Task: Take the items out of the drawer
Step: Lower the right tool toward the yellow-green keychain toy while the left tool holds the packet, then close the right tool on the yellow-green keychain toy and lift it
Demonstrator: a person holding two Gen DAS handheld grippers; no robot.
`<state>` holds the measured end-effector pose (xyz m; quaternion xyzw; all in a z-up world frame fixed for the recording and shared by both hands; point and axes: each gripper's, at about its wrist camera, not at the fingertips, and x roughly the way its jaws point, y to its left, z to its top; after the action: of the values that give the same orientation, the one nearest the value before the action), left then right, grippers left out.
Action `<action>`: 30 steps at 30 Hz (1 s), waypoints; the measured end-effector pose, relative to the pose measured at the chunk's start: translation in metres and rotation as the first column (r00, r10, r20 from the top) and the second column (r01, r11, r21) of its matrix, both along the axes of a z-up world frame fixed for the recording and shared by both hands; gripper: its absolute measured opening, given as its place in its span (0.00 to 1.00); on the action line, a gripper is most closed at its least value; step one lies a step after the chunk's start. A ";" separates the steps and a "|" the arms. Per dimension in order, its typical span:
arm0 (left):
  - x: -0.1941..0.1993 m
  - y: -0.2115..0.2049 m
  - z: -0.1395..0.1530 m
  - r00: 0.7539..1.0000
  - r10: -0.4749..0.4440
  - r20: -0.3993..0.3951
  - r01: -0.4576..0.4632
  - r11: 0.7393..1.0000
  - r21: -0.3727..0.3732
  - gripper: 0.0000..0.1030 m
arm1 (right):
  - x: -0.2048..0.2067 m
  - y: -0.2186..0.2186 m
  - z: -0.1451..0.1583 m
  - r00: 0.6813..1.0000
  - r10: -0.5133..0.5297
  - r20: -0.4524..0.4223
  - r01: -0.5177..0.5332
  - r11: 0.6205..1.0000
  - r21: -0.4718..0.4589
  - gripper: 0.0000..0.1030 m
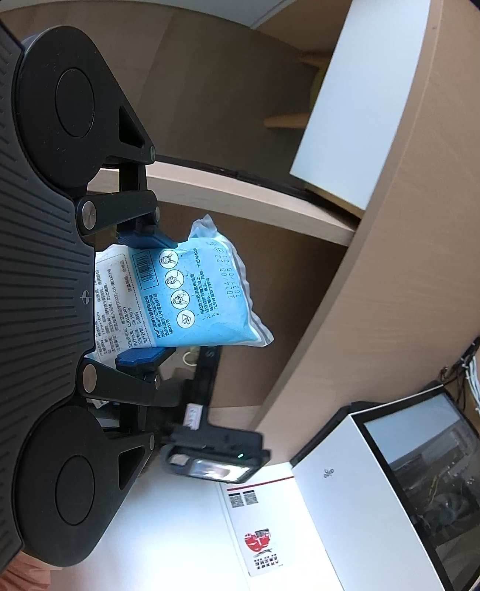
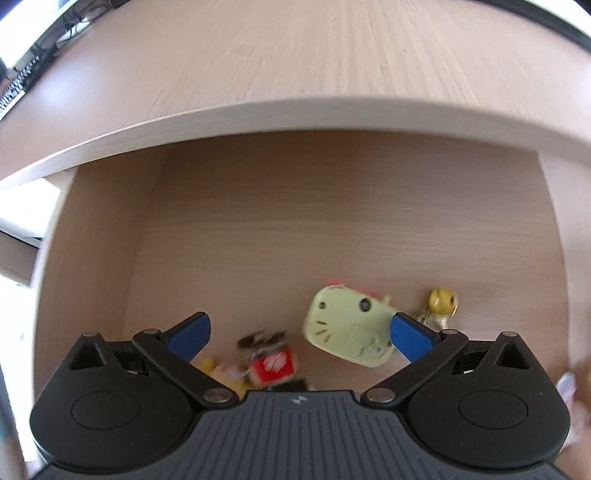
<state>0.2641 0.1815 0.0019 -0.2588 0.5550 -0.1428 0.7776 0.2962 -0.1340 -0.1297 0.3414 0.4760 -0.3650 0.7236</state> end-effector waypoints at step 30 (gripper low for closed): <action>0.005 0.019 -0.004 0.999 0.051 0.017 -0.050 0.997 -0.053 0.53 | -0.028 0.002 -0.058 0.999 -0.012 0.029 0.015 0.992 -0.121 1.00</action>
<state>0.2689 0.2005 -0.0016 -0.2917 0.5371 -0.1402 0.7789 0.2679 -0.1317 -0.1873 0.3051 0.4402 -0.3933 0.7473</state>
